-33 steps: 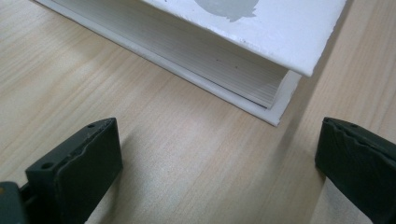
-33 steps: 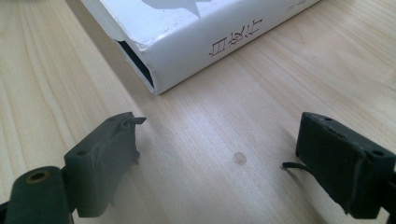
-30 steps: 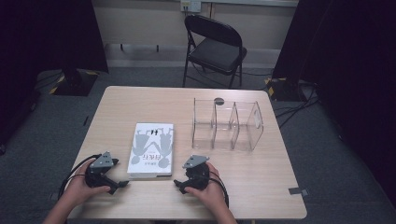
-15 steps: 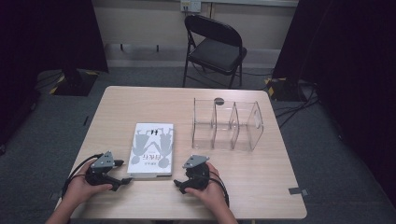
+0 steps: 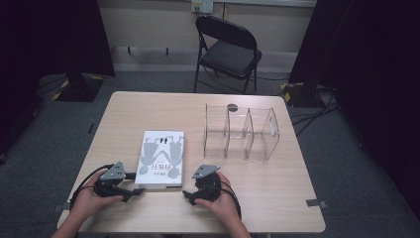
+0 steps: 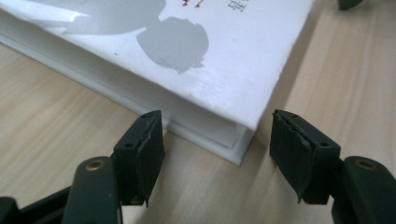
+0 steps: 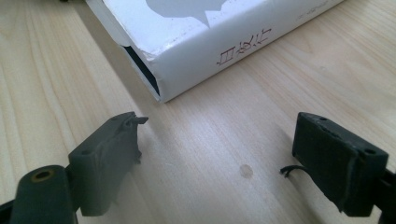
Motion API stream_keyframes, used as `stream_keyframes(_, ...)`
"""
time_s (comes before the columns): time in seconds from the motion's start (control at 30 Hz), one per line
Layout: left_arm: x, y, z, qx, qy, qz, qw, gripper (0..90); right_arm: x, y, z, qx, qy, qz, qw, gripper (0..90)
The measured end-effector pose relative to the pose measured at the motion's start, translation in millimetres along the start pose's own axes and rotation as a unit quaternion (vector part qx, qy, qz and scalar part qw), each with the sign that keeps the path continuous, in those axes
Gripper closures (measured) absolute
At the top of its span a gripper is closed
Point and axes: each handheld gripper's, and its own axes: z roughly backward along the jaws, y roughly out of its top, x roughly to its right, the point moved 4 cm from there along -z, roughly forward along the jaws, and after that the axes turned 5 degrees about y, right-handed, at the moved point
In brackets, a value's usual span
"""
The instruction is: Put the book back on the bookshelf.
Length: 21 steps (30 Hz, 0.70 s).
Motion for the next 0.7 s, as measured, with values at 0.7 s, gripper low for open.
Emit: stream_keyframes(0.7, 3.7, 9.9, -2.5, -0.019, 0.029, 0.024, 0.9991, 45.6, -1.1, 5.3, -6.0, -0.001, 0.008, 0.006, 0.9999, 13.5)
